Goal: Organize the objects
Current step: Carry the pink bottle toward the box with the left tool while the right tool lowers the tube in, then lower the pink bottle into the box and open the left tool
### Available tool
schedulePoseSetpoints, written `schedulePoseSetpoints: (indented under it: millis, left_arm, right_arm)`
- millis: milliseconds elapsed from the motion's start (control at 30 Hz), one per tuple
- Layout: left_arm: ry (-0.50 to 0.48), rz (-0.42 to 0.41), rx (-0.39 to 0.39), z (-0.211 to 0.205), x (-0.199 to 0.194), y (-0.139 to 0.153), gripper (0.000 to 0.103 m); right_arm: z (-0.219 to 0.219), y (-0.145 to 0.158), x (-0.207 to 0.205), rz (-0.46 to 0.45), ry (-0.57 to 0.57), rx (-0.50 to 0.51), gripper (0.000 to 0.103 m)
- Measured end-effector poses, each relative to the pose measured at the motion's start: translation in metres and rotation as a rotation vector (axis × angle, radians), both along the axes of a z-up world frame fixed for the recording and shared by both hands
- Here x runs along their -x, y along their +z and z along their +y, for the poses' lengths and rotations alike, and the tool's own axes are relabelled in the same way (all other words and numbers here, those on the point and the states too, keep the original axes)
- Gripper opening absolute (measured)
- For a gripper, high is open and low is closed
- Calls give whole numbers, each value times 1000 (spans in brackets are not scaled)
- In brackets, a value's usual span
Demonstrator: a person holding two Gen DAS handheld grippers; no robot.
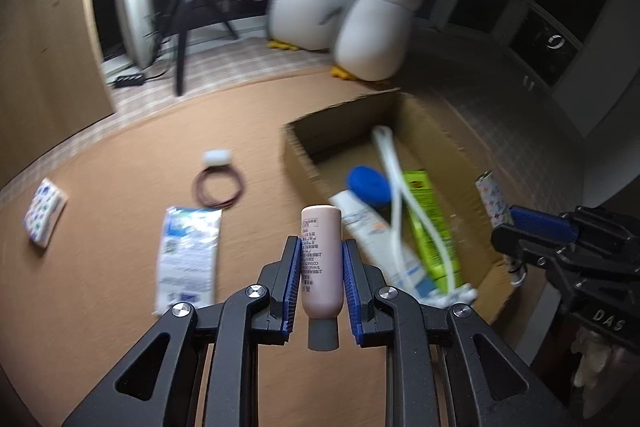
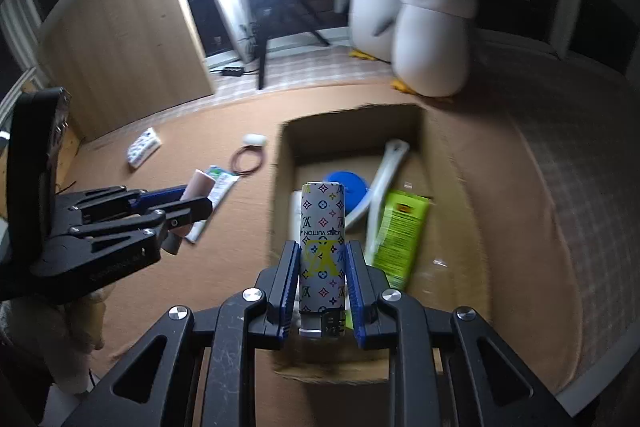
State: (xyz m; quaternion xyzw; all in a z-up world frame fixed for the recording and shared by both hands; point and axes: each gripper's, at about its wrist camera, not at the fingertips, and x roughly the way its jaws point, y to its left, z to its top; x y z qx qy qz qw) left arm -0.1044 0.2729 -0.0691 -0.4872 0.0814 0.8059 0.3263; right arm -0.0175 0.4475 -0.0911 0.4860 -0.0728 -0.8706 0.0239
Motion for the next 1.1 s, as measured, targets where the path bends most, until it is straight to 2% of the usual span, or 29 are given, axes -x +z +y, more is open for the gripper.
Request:
schedulePoseSetpoints:
  millis: [167, 467, 1000, 1033, 1100]
  left_arm:
    - [-39, -6, -1, 34, -8, 0, 22]
    - [-81, -2, 20, 74, -17, -4, 22]
    - [-99, 14, 39, 92, -20, -7, 22]
    - [-91, 16, 35, 91, -19, -6, 23]
    - [-82, 17, 32, 88, -18, -4, 28]
  right_arm:
    - [26, -9, -8, -17, -45, -7, 21]
    - [47, -18, -11, -29, -80, -1, 21]
    - [60, -26, -10, -40, -98, 16, 21]
    - [60, -25, -10, -35, -102, 16, 22]
    - [59, -23, -10, -28, -109, 8, 36]
